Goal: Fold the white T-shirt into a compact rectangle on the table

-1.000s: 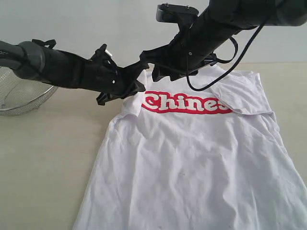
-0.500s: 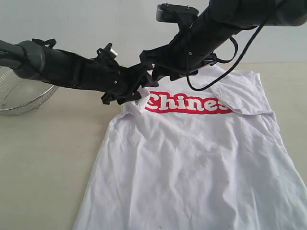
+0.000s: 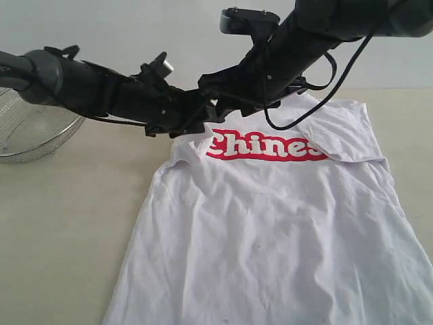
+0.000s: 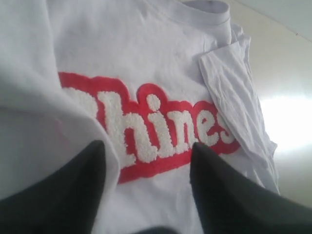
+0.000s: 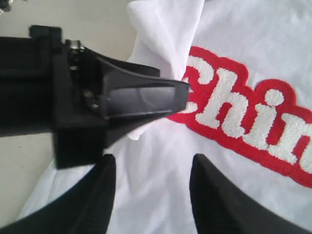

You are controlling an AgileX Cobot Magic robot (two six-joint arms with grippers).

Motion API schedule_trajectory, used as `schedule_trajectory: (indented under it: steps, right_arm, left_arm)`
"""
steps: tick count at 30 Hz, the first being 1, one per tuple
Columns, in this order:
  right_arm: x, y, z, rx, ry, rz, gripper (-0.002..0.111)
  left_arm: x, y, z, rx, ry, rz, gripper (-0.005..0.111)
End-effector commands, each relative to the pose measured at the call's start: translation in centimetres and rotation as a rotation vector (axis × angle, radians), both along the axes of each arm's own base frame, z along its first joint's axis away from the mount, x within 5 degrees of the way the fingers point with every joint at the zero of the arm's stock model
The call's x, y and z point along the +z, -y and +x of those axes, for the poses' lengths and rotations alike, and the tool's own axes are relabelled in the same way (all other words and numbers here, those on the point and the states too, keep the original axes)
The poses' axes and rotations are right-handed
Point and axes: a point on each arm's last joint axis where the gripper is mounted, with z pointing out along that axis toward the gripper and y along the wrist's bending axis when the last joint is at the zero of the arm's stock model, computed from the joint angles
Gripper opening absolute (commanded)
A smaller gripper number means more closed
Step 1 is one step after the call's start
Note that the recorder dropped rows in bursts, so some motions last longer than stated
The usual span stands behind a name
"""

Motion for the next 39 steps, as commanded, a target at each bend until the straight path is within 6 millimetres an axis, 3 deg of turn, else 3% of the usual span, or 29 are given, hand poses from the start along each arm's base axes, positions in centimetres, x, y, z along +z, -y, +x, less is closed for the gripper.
schedule_trajectory:
  steps: [1,6,8,13,21,25,30,35,39]
  right_arm:
    - [0.8,0.5,0.0,-0.016,0.035,-0.032,0.042]
    - [0.6,0.8,-0.1,-0.03,0.018,-0.057,0.042]
    - [0.6,0.8,-0.1,-0.028,0.015,-0.059,0.042]
    - [0.6,0.8,-0.1,-0.031,0.011,-0.058,0.042]
    - [0.6,0.8,-0.2,-0.029,0.007,-0.059,0.042]
    - [0.6,0.8,-0.1,-0.031,0.012,-0.057,0.042]
    - [0.6,0.8,-0.2,-0.022,0.009,-0.063,0.042]
    - [0.7,1.0,0.2,0.092,0.103,-0.169,0.042]
    - [-0.1,1.4,0.6,0.074,0.09,-0.192,0.042]
  left_arm:
    - [1.8,-4.2,0.6,-0.003,-0.022,0.004,0.04]
    - [1.1,-8.2,1.8,0.091,-0.043,0.007,0.027]
    - [-0.3,-8.2,2.3,0.077,-0.042,0.023,0.017]
    - [-1.7,-7.4,3.4,0.079,-0.042,0.007,0.006]
    - [-1.6,-5.8,4.7,0.066,0.006,0.009,0.006]
    - [-1.3,-4.0,4.8,0.045,0.032,0.014,0.006]
    - [-1.8,-3.5,4.7,0.037,0.029,0.026,0.006]
    - [-0.8,-4.9,4.7,0.018,0.008,0.027,0.006]
    - [0.9,-6.7,4.9,0.034,0.029,0.014,0.006]
